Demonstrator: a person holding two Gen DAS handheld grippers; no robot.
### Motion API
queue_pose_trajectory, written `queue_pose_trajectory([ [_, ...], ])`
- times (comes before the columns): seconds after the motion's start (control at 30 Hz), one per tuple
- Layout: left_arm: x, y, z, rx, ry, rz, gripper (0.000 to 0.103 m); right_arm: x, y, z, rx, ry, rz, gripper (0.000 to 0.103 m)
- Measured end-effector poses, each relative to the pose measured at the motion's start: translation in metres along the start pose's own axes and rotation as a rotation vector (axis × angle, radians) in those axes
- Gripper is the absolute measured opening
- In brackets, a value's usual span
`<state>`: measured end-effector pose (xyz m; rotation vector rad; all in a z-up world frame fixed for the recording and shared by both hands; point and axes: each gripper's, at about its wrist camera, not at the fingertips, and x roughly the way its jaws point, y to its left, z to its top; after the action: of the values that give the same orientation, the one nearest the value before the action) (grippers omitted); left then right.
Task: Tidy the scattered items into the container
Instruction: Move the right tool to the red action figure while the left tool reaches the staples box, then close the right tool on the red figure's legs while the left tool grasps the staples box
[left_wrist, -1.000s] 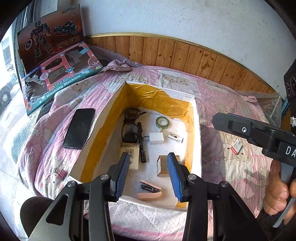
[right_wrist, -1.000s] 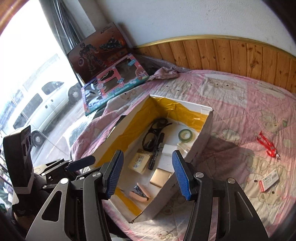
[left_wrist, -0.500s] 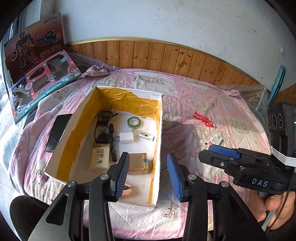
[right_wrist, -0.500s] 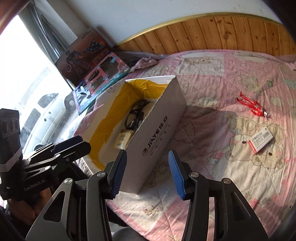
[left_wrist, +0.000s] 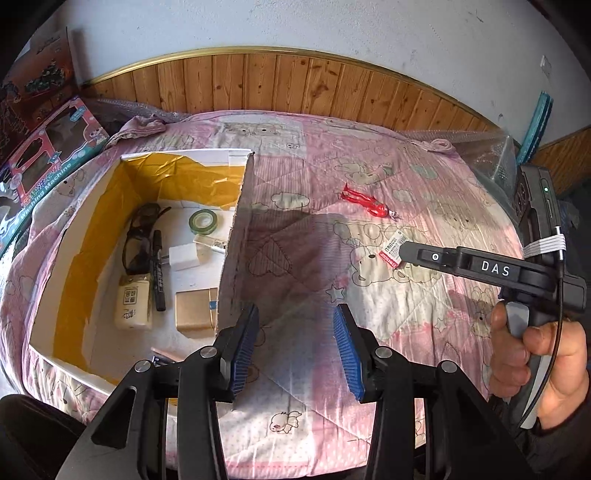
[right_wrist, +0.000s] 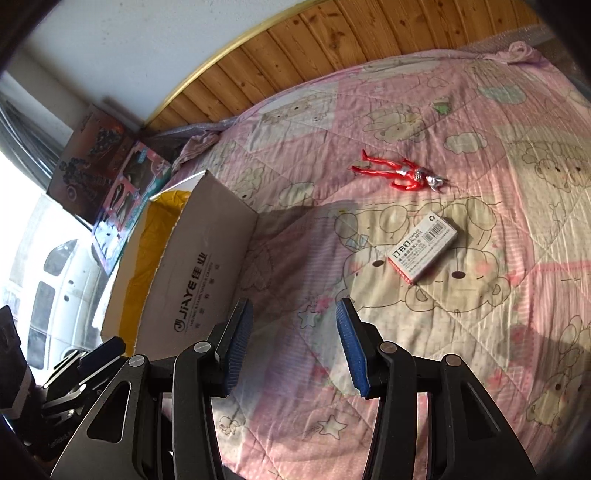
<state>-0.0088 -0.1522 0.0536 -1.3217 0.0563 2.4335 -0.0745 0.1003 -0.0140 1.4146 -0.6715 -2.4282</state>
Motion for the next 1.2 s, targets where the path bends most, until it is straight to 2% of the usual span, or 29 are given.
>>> queue_pose_trajectory([
  [0.33,0.041,-0.024,0.011,0.024,0.050,-0.045,0.044,0.026,-0.091,0.056,0.094,0.017,-0.188,0.050],
  [0.53,0.072,-0.043,0.018,0.045,0.092,-0.092,0.045,0.067,-0.110,0.070,0.058,0.064,-0.238,0.050],
  [0.57,0.076,-0.045,0.018,0.047,0.099,-0.098,0.045,0.075,-0.108,0.067,0.054,0.089,-0.228,0.051],
  [0.6,0.081,-0.047,0.018,0.049,0.106,-0.102,0.045,0.082,-0.103,0.063,0.048,0.122,-0.169,0.052],
  [0.67,0.088,-0.047,0.019,0.046,0.115,-0.110,0.045,0.088,-0.088,0.059,0.052,0.180,0.035,0.048],
  [0.7,0.091,-0.046,0.019,0.042,0.118,-0.114,0.045,0.086,-0.081,0.061,0.028,0.173,0.049,0.048],
  [0.83,0.108,-0.040,0.020,0.024,0.135,-0.117,0.045,0.078,-0.070,0.080,-0.112,0.087,-0.125,0.052],
  [1.03,0.132,-0.036,0.025,0.009,0.157,-0.132,0.045,0.098,-0.060,0.116,-0.290,0.044,-0.265,0.052],
  [1.2,0.149,-0.035,0.034,0.005,0.147,-0.141,0.049,0.130,-0.044,0.132,-0.469,0.073,-0.338,0.052],
])
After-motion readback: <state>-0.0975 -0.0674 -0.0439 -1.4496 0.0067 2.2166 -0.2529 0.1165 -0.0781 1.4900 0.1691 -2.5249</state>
